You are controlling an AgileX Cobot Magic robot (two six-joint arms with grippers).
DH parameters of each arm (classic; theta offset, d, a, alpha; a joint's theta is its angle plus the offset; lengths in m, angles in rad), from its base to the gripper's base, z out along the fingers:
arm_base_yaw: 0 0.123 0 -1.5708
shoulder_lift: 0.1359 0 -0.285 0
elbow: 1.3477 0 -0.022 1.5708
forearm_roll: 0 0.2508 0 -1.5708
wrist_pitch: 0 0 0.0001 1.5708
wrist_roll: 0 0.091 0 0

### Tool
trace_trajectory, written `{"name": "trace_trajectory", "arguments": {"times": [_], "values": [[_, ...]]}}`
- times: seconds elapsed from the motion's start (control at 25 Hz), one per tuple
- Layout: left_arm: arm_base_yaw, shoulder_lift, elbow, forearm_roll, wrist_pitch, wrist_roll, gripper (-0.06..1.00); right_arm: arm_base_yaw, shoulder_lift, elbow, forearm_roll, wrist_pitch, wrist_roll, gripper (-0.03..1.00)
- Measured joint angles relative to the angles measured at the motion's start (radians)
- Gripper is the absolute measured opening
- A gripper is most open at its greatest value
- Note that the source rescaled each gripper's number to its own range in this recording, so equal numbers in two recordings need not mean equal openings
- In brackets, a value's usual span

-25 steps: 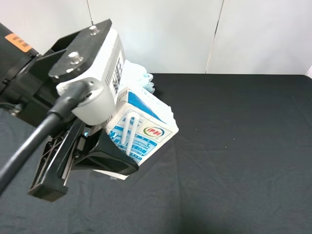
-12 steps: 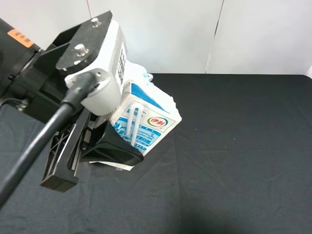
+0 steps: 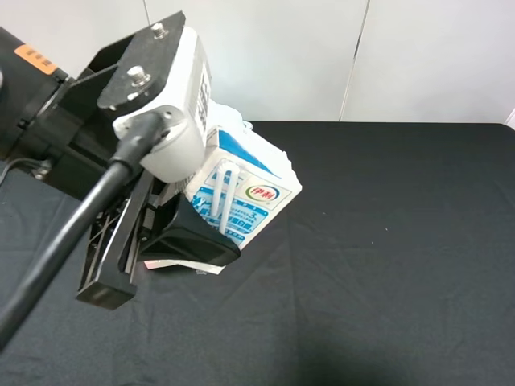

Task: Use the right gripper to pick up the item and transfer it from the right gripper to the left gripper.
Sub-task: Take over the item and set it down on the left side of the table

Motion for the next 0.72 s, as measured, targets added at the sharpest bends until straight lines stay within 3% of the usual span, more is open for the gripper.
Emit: {"name": "trace_trajectory", "arguments": {"times": [0.24, 0.72], "values": [[0.0, 0.0, 0.0, 0.0, -0.013, 0.001, 0.0, 0.0, -0.034, 0.064, -0.014, -0.076, 0.003, 1.0], [0.0, 0.0, 0.0, 0.034, -0.039, -0.001, 0.0, 0.0, -0.037, 0.069, -0.022, -0.088, 0.003, 1.0]]}}
